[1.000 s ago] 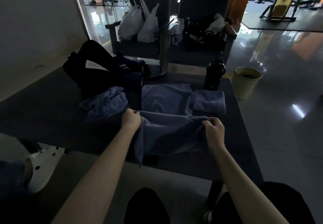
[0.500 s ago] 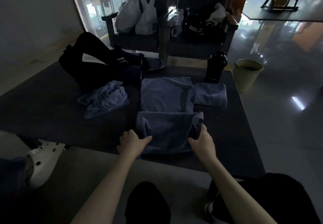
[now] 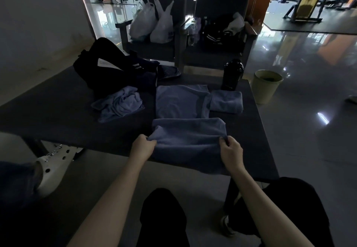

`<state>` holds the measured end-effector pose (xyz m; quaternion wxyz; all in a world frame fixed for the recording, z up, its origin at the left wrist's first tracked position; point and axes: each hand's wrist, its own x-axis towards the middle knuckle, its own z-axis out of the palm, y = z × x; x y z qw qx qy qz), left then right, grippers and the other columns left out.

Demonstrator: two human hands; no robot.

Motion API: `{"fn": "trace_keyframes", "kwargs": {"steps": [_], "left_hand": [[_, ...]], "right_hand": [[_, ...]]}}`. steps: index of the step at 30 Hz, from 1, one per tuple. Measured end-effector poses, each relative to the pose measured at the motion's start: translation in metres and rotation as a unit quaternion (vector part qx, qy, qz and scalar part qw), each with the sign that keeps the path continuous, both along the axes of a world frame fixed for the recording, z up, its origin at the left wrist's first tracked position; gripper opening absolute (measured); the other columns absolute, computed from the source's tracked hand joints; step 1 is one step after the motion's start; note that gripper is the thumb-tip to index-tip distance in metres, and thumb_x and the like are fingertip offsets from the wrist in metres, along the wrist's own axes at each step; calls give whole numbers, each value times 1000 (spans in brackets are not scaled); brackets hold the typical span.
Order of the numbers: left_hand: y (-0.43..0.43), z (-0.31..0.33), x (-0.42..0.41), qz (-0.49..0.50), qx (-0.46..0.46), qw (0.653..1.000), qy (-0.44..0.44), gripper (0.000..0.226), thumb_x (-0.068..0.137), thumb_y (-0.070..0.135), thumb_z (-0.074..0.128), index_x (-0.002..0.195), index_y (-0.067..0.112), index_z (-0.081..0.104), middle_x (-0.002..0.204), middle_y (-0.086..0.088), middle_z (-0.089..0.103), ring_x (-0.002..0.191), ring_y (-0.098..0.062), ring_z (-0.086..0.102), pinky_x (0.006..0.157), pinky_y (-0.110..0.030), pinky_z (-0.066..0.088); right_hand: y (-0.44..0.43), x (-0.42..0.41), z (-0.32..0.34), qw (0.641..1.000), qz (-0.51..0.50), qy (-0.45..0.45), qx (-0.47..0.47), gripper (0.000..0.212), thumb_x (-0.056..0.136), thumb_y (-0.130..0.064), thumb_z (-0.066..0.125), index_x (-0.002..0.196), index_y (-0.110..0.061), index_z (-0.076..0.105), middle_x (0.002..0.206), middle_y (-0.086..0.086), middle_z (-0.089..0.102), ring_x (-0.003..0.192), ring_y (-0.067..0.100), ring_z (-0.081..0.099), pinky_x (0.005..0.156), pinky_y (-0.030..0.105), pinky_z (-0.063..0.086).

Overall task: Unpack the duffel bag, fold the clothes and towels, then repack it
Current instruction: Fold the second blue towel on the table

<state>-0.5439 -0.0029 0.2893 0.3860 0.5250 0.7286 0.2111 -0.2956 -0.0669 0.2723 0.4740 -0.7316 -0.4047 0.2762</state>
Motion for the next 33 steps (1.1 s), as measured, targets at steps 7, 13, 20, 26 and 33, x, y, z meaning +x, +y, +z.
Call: {"fn": "trace_keyframes", "kwargs": {"steps": [7,13,20,26,33], "left_hand": [[-18,28,-9,-24,-56,992,-107,50,89,16,63,134,8,45,103,-12,54,80,-22,56,67,-31,49],[-32,41,-27,-93,-7,987,-131,27,87,2,59,112,8,64,96,-9,64,82,-18,60,74,-31,51],[-57,28,-29,-200,39,979,-19,48,81,-21,45,120,0,60,95,-8,60,81,-11,59,65,-11,49],[-71,-40,-11,-301,54,938,164,49,73,4,66,122,9,63,129,-7,53,122,-24,50,104,-32,39],[-67,-51,31,-206,139,952,179,48,87,32,62,130,13,51,128,-8,49,120,-27,49,97,-39,44]], "right_hand": [[-18,17,17,995,15,98,-8,20,91,-11,53,111,-14,57,100,2,61,87,11,56,65,20,42],[-37,21,28,978,67,196,-16,26,89,3,48,90,-13,69,85,6,65,77,14,59,65,20,48],[-68,20,14,967,202,152,-24,53,74,12,54,123,-7,57,82,10,66,77,19,66,72,30,57],[-69,11,-5,991,120,46,42,24,77,-6,73,98,-18,69,91,1,69,87,14,66,74,27,56],[-54,-9,8,970,74,220,70,10,85,-6,66,92,-13,69,88,6,70,80,14,65,70,26,52]]}}
